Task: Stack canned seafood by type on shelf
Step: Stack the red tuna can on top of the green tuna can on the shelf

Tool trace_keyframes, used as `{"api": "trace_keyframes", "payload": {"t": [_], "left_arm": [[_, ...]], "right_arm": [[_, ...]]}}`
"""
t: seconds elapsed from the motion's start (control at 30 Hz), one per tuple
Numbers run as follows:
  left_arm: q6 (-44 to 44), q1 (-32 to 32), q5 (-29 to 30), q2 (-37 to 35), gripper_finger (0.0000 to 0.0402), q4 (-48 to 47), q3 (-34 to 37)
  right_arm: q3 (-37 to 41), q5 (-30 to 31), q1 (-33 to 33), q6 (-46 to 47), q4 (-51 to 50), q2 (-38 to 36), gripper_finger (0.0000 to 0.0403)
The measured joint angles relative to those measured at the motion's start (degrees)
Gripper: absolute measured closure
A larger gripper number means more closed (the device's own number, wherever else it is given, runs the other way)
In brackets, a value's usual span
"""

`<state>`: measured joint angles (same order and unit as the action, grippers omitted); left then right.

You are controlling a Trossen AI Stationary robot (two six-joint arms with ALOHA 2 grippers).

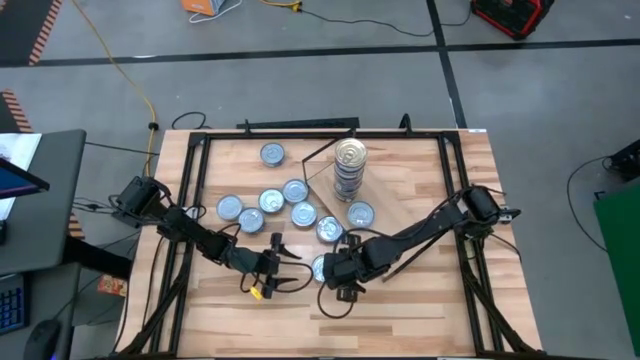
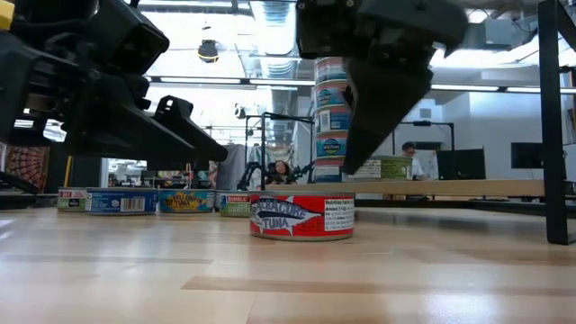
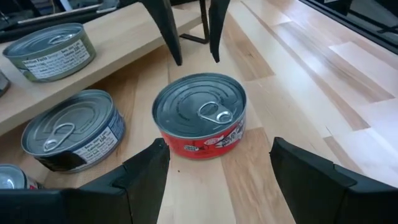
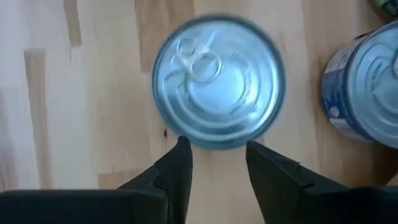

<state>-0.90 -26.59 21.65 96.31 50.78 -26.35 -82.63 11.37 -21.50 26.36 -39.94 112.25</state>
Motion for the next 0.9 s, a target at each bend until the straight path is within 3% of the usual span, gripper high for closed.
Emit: {"api": "trace_keyframes", "payload": {"t": [0.2, 0.57, 0.9], "left_arm": [[0.5, 0.0, 0.0, 0.0, 0.0134, -0.2, 0.0], [0.7, 0.0, 0.1, 0.0, 0.0134, -0.9, 0.0], [0.9, 0.0, -2.5, 0.0, 0.0134, -0.9, 0.0]], "right_arm": [[0.4, 0.3, 1.1, 6.5, 0.1, 1.4, 0.0223], [0.1, 1.0, 0.5, 8.3, 0.8, 4.8, 0.0233], [0.5, 1.1, -0.2, 5.0, 13.0, 5.3, 0.0275]]}}
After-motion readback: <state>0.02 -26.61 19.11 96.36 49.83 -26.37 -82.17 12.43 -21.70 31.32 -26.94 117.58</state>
